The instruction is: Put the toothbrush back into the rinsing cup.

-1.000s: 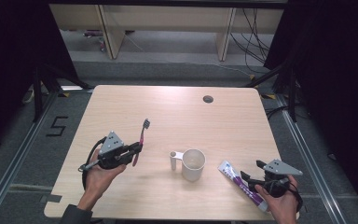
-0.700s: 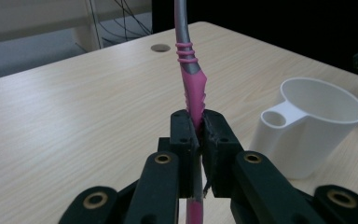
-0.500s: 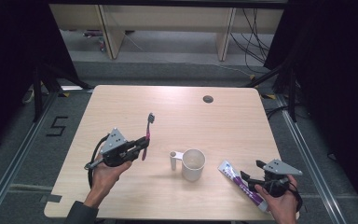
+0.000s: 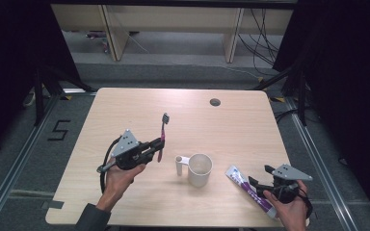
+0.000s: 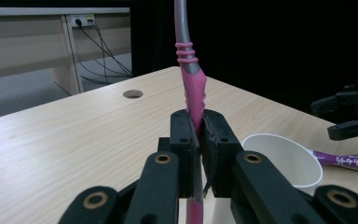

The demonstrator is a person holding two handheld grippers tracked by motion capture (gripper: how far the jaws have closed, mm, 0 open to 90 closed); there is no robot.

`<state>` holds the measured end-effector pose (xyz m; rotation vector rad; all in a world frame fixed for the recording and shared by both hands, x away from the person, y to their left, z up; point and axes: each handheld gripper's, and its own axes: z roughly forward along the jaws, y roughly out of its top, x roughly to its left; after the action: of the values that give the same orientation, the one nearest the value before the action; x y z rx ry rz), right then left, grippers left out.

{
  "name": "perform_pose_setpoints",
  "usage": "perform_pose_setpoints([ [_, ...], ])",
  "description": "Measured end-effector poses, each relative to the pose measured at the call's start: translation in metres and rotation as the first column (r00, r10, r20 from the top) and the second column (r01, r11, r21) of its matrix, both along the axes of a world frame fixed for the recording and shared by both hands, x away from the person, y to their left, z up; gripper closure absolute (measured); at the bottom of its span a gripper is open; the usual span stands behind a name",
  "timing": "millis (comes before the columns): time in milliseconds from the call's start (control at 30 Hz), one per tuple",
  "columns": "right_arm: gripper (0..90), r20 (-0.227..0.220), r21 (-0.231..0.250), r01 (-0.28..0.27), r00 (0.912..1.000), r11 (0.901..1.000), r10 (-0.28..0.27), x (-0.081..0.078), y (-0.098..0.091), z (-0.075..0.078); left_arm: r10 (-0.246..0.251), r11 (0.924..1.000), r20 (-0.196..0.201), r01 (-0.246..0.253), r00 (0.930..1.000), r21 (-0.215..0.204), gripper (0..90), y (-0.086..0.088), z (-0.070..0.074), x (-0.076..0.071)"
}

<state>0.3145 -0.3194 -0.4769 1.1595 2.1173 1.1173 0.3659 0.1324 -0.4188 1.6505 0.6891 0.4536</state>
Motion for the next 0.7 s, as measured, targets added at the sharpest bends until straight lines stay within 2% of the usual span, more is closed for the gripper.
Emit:
perform_pose_setpoints([
  [333,24.6,0.0,0.001,0.0,1.0,1.0,0.0,0.0,0.0,0.0,-0.031,0.9987,0.039,0.033,0.9987,-0.04,82.8,-0.017,0.006,0.0],
  [700,24.6,-0.004,0.006,0.0,1.0,1.0,0.0,0.0,0.0,0.0,-0.052,0.9972,0.061,0.055,0.9968,-0.051,82.8,-0.033,0.009,0.002],
])
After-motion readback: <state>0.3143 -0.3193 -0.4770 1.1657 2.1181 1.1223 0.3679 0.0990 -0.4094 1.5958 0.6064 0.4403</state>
